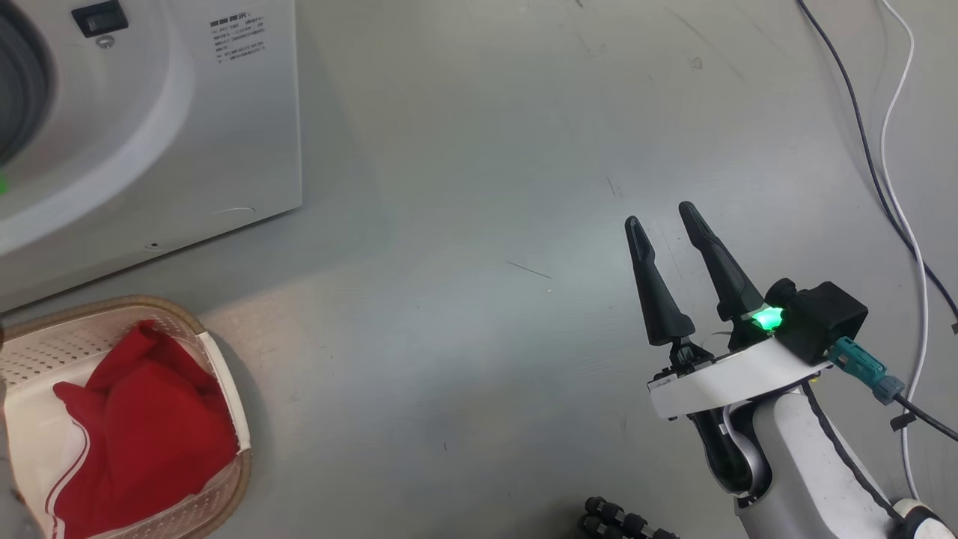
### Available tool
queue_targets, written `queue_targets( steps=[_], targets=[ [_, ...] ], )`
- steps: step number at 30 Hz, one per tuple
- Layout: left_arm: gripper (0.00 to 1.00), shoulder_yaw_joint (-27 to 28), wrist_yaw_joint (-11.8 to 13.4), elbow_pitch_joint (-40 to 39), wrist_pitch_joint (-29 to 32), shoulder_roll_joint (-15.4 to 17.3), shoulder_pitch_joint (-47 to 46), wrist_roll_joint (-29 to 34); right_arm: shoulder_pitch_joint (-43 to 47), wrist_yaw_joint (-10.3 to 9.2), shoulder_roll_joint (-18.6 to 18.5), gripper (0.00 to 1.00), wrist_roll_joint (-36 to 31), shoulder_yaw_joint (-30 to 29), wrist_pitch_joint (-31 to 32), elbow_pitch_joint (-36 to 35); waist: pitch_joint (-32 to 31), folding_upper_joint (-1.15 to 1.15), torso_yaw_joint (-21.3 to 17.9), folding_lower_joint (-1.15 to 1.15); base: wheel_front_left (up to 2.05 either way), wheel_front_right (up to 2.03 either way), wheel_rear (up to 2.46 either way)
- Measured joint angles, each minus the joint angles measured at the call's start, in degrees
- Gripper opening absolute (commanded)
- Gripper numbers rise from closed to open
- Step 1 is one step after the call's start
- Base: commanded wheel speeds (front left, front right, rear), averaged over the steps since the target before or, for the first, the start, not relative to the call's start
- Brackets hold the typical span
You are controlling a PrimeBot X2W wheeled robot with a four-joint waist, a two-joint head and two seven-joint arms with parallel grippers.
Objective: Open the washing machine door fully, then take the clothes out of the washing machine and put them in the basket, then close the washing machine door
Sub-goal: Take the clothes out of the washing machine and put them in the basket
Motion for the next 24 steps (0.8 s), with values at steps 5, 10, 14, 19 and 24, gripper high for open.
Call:
queue_targets(
  steps=[5,10,14,19,24],
  targets=[
    [0.0,-0.09,-1.51,0.94,0.0,-1.36,-0.98,-1.42,-0.05,0.0,0.05,1.0,0.0,0.0,0.0,0.25,-0.21,0.0,-0.01,0.0,0.0,0.0,0.0],
    [0.0,-0.04,-1.89,2.04,-0.34,-1.34,-1.22,-1.53,-0.05,0.0,0.15,1.0,0.0,-0.19,0.0,0.43,-0.43,0.0,-0.05,0.0,0.0,0.0,0.0],
    [0.0,0.04,-1.9,2.78,-0.88,-1.34,-1.37,-1.76,-0.07,0.0,0.16,1.0,0.0,-0.41,0.0,0.49,-0.68,0.0,-0.02,0.0,0.0,0.0,0.0],
    [0.0,0.21,-2.47,3.94,-2.75,-1.85,-1.38,-2.57,-0.07,0.0,0.19,1.0,-0.03,-1.14,0.0,0.85,-1.46,0.0,0.37,0.0,0.0,0.0,0.0],
    [0.0,0.36,-3.41,4.67,-4.87,-3.2,-1.36,-3.3,-0.07,0.0,0.07,1.0,-0.21,-1.64,0.0,0.92,-2.52,0.0,1.14,0.0,0.0,0.0,0.0]
  ],
)
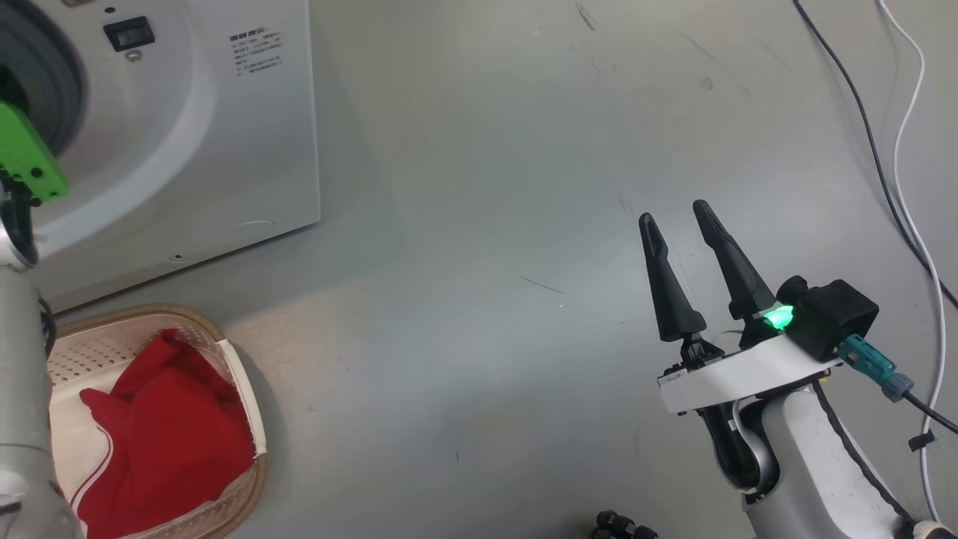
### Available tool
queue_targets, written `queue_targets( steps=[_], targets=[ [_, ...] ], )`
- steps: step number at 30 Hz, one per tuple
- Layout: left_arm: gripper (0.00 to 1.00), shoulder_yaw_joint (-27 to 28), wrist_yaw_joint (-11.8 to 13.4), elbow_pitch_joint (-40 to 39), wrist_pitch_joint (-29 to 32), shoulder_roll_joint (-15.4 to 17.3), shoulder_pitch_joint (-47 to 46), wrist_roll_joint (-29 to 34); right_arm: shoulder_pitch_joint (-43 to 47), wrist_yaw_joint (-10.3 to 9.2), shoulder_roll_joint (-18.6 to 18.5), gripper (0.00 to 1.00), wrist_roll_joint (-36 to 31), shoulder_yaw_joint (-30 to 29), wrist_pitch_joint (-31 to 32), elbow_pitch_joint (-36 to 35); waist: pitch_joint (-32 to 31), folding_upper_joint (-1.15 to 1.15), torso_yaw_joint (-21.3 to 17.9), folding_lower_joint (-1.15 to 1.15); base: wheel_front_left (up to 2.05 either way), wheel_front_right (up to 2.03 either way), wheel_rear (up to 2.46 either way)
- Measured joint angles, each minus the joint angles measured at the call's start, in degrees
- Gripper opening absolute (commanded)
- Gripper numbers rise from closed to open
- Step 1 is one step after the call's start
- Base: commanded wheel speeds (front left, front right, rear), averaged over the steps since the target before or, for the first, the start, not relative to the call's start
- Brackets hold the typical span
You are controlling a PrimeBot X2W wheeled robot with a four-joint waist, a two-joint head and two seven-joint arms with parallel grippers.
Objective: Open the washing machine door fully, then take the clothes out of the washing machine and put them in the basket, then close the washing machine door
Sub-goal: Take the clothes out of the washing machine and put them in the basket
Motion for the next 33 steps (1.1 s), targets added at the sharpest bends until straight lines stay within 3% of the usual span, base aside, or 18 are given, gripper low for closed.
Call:
queue_targets(
  steps=[33],
  targets=[
    [0.0,-1.36,-7.76,3.18,-16.91,-5.24,9.84,-2.6,3.07,0.0,-3.13,1.0,-2.01,-0.05,0.0,1.75,-11.12,0.0,8.54,0.0,0.0,0.0,0.0]
  ],
)
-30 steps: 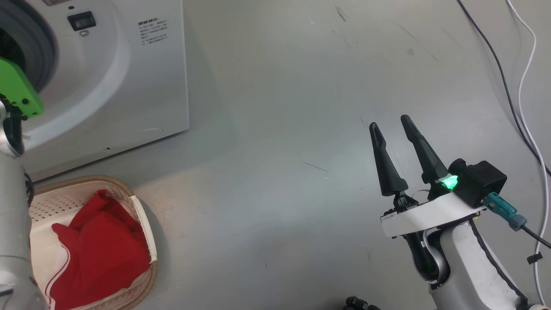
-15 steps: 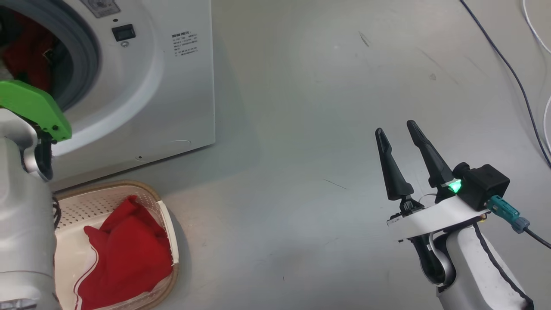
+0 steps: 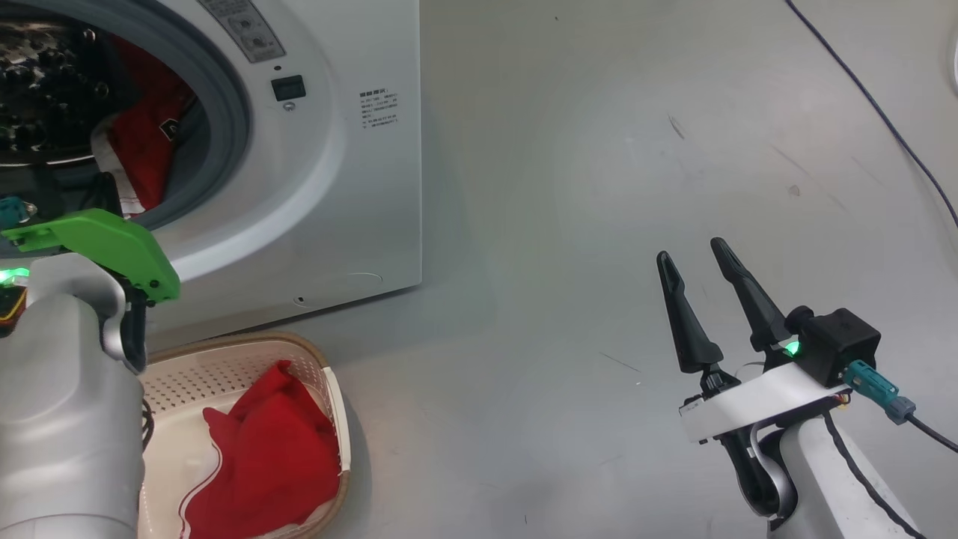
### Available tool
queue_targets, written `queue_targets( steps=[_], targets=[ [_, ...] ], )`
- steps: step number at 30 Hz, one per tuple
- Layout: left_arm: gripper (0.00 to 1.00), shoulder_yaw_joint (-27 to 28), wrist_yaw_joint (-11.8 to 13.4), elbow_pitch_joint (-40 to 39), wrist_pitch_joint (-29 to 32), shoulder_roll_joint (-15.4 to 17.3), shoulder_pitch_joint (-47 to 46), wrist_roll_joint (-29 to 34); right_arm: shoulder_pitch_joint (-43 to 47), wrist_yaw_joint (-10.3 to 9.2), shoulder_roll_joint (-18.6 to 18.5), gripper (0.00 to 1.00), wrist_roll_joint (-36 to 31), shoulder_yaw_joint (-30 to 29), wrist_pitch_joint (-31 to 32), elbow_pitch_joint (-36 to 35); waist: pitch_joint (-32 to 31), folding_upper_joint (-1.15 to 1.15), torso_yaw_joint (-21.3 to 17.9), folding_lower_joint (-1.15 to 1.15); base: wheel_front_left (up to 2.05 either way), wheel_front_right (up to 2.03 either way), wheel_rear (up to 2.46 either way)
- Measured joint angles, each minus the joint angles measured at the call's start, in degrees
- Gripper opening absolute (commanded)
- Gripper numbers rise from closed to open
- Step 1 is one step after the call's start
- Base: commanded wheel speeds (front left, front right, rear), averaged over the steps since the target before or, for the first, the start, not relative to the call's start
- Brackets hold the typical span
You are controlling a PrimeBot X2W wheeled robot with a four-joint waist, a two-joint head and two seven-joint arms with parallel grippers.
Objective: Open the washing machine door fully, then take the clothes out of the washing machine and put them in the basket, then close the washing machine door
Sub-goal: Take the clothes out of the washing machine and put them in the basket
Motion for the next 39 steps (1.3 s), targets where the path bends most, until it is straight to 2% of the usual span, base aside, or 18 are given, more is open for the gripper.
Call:
queue_targets(
  steps=[9,15,23,24,25,27,39],
  targets=[
    [0.0,-2.94,-1.85,-2.88,-6.6,-2.54,3.8,0.0,2.27,0.0,-0.62,1.0,-0.04,-2.5,0.0,0.18,-3.91,0.0,2.38,0.0,0.0,0.0,0.0],
    [0.0,-5.33,-1.92,-5.87,-11.6,-2.74,7.59,0.91,3.33,0.0,-0.89,1.0,-0.07,-4.36,0.0,-0.02,-5.98,0.0,4.38,0.0,0.0,0.0,0.0],
    [0.05,-6.77,-2.34,-9.9,-12.85,-3.61,15.94,1.32,4.85,0.0,-0.88,1.0,-0.48,-4.76,0.0,-0.14,-8.88,0.0,6.82,0.0,0.0,0.0,0.0],
    [0.15,-6.73,-2.34,-10.36,-12.85,-3.75,16.89,1.14,4.95,0.0,-0.88,1.0,-0.49,-4.75,0.0,-0.24,-9.19,0.0,6.97,0.0,0.0,0.0,0.0],
    [0.34,-6.78,-2.34,-10.9,-12.85,-3.85,17.8,1.14,5.19,0.0,-0.87,1.0,-0.52,-4.85,0.0,-0.4,-9.47,0.0,7.12,0.0,0.0,0.0,0.0],
    [1.0,-6.56,-2.34,-12.09,-12.87,-4.11,19.42,0.74,5.88,0.0,-0.87,1.0,-0.56,-5.03,0.0,-0.51,-9.95,0.0,7.42,0.0,0.0,0.0,0.0],
    [1.0,-6.26,-1.83,-20.27,-12.87,-4.45,26.06,-0.34,6.86,0.0,-0.78,1.0,-0.63,-4.86,0.0,-1.24,-10.51,0.0,7.75,0.0,0.0,0.0,0.0]
  ],
)
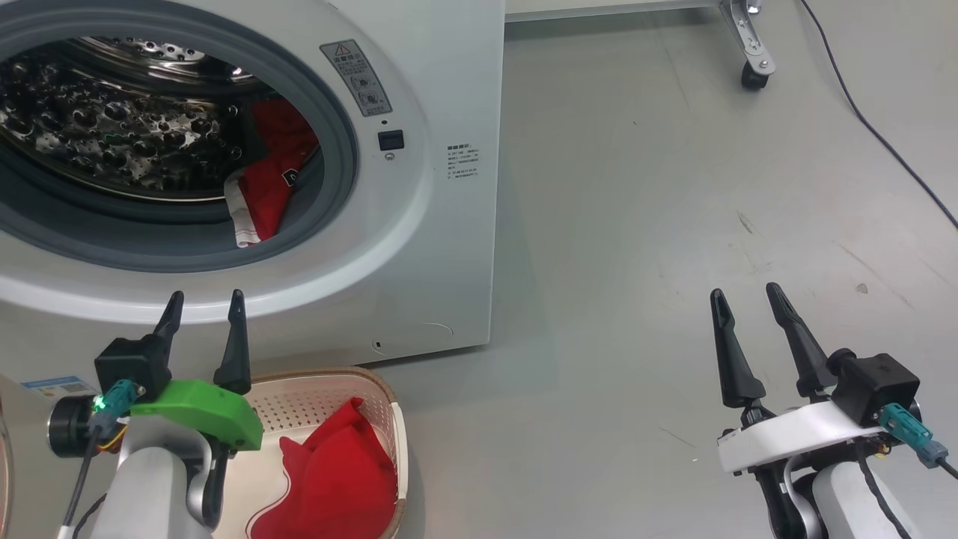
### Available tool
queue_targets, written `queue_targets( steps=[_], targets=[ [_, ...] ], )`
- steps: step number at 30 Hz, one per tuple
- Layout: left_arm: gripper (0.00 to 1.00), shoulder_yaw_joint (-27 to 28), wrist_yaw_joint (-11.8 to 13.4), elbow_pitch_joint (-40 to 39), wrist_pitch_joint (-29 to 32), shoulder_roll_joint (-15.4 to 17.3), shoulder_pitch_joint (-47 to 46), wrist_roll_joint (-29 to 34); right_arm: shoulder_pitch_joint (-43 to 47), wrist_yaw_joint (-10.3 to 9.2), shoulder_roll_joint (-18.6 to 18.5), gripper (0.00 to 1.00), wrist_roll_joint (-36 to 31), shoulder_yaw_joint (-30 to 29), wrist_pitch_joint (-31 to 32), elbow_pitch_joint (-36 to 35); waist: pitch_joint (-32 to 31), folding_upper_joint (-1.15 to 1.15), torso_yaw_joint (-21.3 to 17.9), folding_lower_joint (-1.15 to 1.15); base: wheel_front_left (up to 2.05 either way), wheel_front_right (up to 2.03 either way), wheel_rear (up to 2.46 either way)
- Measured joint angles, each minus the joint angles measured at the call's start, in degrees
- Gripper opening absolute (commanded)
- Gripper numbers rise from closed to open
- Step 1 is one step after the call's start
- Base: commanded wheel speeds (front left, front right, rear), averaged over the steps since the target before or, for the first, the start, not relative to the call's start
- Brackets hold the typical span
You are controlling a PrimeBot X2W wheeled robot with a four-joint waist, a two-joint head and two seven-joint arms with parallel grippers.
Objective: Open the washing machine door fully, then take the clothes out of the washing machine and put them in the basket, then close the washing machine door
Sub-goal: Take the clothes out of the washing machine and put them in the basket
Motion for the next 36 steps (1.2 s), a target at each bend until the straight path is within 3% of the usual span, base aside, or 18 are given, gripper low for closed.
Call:
queue_targets(
  steps=[14,36],
  targets=[
    [1.0,-0.34,0.62,-7.51,0.0,-0.02,4.04,-0.23,0.06,0.0,0.2,1.0,-0.01,0.12,0.0,-0.33,0.47,0.0,-0.38,0.0,0.0,0.0,0.0],
    [1.0,-0.97,2.86,-12.01,0.09,-0.03,6.46,-1.05,0.07,0.0,0.12,1.0,-0.01,1.7,0.0,-1.37,2.79,0.0,-1.26,0.0,0.0,0.0,0.0]
  ],
)
